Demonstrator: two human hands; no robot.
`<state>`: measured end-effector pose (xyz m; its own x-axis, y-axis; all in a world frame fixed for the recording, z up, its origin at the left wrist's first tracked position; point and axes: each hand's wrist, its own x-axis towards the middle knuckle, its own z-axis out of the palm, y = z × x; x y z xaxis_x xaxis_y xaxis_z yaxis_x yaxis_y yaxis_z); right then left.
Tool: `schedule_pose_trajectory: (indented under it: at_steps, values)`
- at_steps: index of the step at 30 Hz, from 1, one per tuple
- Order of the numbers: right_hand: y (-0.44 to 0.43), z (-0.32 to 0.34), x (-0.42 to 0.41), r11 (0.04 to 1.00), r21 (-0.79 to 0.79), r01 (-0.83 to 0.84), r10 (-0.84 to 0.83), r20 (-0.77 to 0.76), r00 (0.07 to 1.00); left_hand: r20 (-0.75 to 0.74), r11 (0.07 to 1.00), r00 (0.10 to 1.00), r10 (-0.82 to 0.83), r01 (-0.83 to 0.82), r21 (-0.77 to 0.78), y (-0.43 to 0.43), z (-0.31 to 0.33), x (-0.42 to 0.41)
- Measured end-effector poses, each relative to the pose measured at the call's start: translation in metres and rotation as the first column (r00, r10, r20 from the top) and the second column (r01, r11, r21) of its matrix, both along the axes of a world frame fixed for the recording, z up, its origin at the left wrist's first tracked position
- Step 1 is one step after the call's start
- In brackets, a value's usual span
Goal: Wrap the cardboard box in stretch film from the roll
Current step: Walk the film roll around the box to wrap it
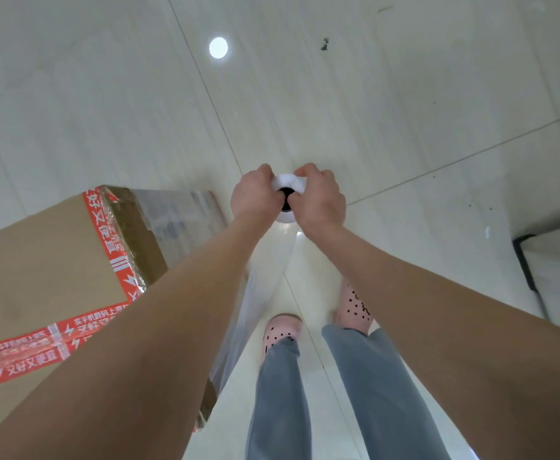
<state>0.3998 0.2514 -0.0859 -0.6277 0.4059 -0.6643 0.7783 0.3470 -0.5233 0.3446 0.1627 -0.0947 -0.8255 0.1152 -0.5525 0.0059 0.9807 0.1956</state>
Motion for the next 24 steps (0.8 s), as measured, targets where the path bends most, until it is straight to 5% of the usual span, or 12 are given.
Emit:
schedule_pose_trajectory:
  at_steps: [4, 7, 15, 21, 24]
  values:
    - [-0.001, 0.001, -0.022, 0.999, -0.037, -0.001, 0.001, 0.0, 1.0, 0.019, 0.951, 0.953, 0.304, -0.304, 0.051, -0.006, -0.004, -0.008]
    - [0.002, 0.0, -0.032, 0.992, -0.117, 0.05, -0.045, 0.041, 0.998, 0.12, 0.932, 0.926, 0.357, -0.361, 0.015, -0.004, -0.002, -0.014]
    - [0.023, 0.0, -0.03, 0.987, -0.136, 0.08, -0.072, 0.064, 0.995, 0.215, 0.969, 0.945, 0.248, -0.244, -0.044, 0.018, 0.004, -0.016]
    - [0.022, -0.004, -0.044, 0.994, -0.104, 0.037, -0.026, 0.109, 0.994, 0.086, 0.979, 0.978, -0.187, 0.193, -0.059, 0.026, 0.009, -0.034]
    - [0.023, -0.004, -0.054, 0.996, -0.079, 0.03, -0.021, 0.111, 0.994, 0.052, 0.968, 0.968, -0.246, 0.248, -0.046, 0.026, 0.007, -0.049]
